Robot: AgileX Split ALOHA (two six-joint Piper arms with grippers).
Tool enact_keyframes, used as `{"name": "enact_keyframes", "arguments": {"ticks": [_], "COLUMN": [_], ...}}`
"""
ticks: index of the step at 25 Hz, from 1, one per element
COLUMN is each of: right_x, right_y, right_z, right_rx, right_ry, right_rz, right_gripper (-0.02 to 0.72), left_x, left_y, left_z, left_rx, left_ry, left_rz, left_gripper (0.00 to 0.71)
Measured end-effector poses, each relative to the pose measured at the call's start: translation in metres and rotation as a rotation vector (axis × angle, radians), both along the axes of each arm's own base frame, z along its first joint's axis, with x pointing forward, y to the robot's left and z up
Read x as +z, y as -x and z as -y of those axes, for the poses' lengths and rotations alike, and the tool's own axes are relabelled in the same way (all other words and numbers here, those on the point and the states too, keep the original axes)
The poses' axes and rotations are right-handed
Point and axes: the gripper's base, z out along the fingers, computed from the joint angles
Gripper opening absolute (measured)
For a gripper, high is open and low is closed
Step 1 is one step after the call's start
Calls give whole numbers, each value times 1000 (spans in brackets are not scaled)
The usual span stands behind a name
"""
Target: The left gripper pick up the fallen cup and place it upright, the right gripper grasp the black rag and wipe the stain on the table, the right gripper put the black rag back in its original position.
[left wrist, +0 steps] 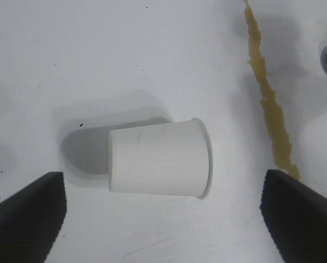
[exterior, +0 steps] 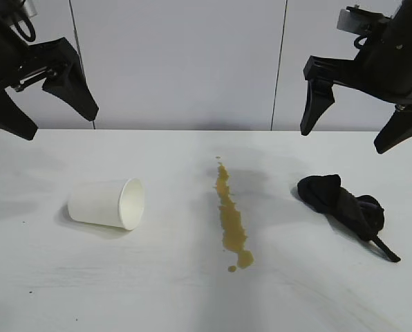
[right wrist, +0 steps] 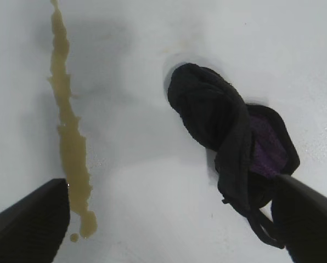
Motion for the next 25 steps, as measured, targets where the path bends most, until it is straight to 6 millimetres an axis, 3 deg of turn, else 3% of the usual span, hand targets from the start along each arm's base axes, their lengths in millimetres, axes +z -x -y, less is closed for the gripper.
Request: {"name": "enact_keyframes", "arguments": {"ticks": [25], "right_x": [0], "right_y": [0], "right_z": [0], "right_rx": [3], "right_ry": [6], "right_rz": [-1], "right_gripper": [694], "left_x": [0], "left_y": [1], "left_z": [0], "left_rx": [-21], "left_ry": [-7], "left_rz": [1], "left_gripper": [694]}}
